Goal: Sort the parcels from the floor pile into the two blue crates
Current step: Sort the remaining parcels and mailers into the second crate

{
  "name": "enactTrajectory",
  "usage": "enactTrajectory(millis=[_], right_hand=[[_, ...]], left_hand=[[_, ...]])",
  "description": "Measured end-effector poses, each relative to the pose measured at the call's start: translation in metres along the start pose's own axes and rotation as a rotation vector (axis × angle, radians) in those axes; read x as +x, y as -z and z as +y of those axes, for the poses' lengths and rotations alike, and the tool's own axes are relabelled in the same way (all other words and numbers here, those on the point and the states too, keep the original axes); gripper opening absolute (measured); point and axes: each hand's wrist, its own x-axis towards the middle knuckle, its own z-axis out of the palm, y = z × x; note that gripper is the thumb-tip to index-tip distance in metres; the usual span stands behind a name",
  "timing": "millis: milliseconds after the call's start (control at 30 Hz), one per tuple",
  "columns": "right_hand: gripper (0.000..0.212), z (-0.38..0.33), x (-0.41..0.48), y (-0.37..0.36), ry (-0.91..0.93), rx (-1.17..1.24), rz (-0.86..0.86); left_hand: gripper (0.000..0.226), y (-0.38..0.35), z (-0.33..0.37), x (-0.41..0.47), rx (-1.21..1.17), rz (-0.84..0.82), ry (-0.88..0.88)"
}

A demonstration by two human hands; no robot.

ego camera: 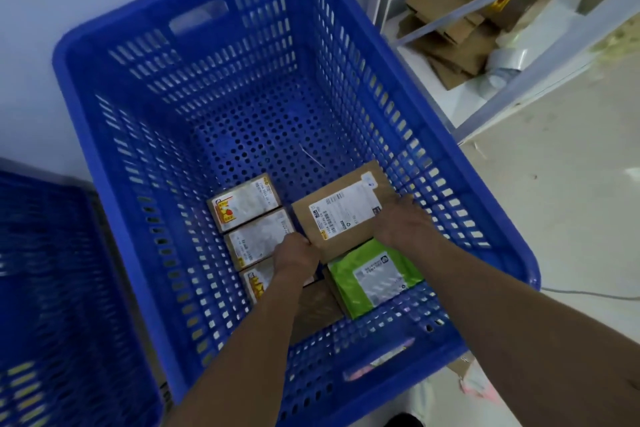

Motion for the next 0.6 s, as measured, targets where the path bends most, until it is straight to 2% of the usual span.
enactTrajectory(millis=[100,200,367,467,600], right_hand=[[0.066,-0.005,-0.02,0.004,-0.013,-0.068,-0.072],[0.067,-0.002,-0.051,0.008,0.045,-0.081,-0.108],[0.069,0.01,-0.12,0.025,0.138,-0.005,-0.128],[0.068,0.024,-0.166,0.036,0.175,0.041,-0.095],[0.065,0.052,-0.222,0.045,0.235,0.019,-0.063]], left_hand=[[0.024,0.006,-0.001,-0.009,0.046,-0.117,-0.015],[0.023,0.014,0.0,-0.033,0.074,-0.168,-0.033],[0.032,0.04,0.02,-0.105,0.096,-0.052,-0.097],[0.036,0.056,0.035,-0.163,0.122,-0.045,-0.147],[0.038,0.065,0.042,-0.238,0.05,0.016,-0.14]])
